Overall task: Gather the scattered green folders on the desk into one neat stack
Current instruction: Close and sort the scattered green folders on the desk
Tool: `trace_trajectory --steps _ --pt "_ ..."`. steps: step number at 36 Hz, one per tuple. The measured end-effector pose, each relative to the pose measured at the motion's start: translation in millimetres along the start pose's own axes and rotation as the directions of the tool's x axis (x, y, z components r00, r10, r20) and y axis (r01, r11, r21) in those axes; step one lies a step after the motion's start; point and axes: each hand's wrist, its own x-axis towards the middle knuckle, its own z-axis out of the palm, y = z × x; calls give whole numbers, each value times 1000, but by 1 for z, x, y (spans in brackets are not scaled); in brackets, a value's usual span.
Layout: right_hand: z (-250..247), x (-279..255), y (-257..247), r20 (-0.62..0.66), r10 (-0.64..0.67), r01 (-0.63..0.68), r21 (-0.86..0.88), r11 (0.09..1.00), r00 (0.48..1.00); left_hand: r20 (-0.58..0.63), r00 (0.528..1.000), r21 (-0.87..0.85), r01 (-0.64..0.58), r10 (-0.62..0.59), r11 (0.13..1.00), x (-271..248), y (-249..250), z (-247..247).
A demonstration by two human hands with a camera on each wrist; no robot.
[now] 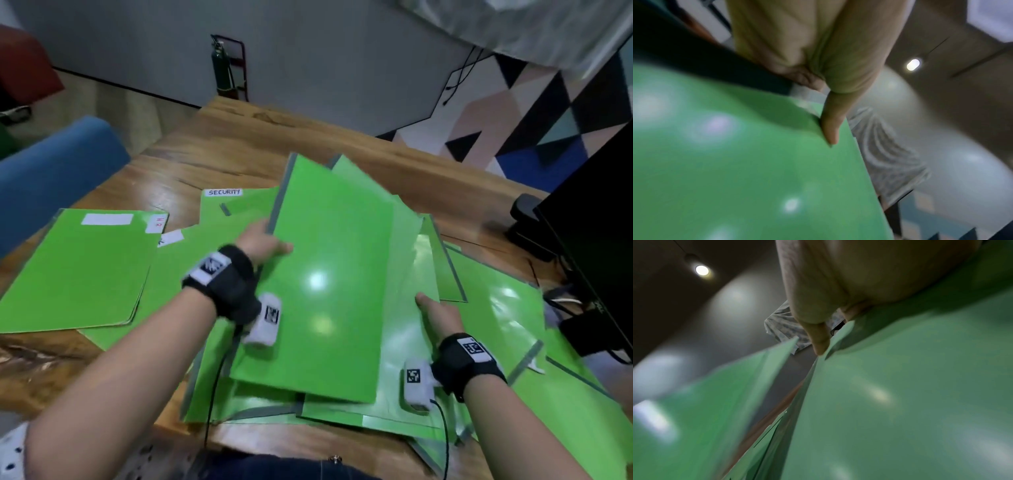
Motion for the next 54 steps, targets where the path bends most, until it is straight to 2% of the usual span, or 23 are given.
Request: trace_trajectory --steps 3,6,9,12,16,18,23,26,28,32,35,37,39,48,51,54 --pt "0 -7 3 50 17 -20 50 999 999 34 980 -6 198 -197 980 2 -57 25" --pt "-2 -7 10 63 5 -9 66 998 998 67 936 174 329 -344 928 -3 -93 36" --pt "0 -9 15 78 -12 8 50 999 997 83 916 458 316 -394 831 -8 -111 41" --pt "2 -10 18 73 0 -3 53 999 997 57 943 570 238 -328 786 -4 -109 42" --pt "3 -15 16 63 -12 10 31 999 998 20 983 436 155 -181 886 10 -93 44" --pt "3 -17 14 66 -26 24 19 1000 997 7 986 386 152 -168 910 12 -88 49" --pt "6 -22 12 128 -42 43 0 999 991 -55 961 238 278 -273 931 8 -90 74" --pt "7 -23 14 158 -13 21 -48 999 987 -91 919 160 393 -383 906 3 -91 87" --pt "7 -25 14 183 10 0 -56 998 983 -73 896 119 444 -438 888 -1 -89 92" --pt "9 -30 17 231 63 -40 -105 994 971 62 878 180 457 -474 871 -9 -84 98" --pt "11 -29 21 250 121 -80 -168 982 961 32 866 225 480 -498 848 -16 -80 102" --pt "14 -28 21 219 150 -96 -239 966 964 1 874 231 473 -487 850 -19 -80 106" --pt "18 -28 21 202 177 -113 -293 949 963 21 883 189 458 -470 869 -20 -80 111" --pt "27 -27 22 70 167 -148 -226 963 983 164 901 141 381 -401 914 -19 -76 104" --pt "22 -29 11 -3 73 -72 -238 969 997 234 881 134 389 -411 911 -17 -78 98" --pt "12 -25 -4 -58 -37 22 -241 970 998 300 867 -8 419 -398 908 -13 -82 94"
